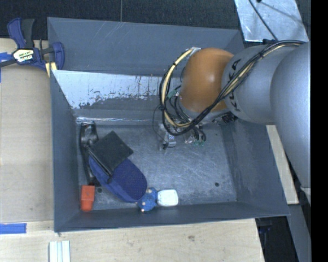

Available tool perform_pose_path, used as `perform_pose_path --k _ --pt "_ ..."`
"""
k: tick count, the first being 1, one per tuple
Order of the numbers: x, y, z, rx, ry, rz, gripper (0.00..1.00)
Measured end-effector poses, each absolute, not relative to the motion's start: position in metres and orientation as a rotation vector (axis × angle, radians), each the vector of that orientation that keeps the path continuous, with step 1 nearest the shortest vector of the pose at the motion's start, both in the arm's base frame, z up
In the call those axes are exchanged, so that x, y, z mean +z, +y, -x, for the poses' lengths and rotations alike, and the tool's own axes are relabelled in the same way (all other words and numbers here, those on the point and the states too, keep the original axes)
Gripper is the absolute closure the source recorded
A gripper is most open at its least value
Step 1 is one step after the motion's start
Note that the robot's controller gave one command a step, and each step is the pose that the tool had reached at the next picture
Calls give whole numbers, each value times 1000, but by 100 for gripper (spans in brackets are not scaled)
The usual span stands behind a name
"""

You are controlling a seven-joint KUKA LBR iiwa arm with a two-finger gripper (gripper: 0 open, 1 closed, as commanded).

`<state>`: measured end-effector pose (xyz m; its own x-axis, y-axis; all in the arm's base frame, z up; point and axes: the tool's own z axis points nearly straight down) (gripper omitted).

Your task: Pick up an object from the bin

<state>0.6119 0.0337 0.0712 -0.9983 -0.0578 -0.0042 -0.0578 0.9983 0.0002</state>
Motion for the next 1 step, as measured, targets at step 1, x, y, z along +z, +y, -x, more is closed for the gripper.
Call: perform_pose_path --k 1 --pt "111 34 -614 0 3131 92 100"
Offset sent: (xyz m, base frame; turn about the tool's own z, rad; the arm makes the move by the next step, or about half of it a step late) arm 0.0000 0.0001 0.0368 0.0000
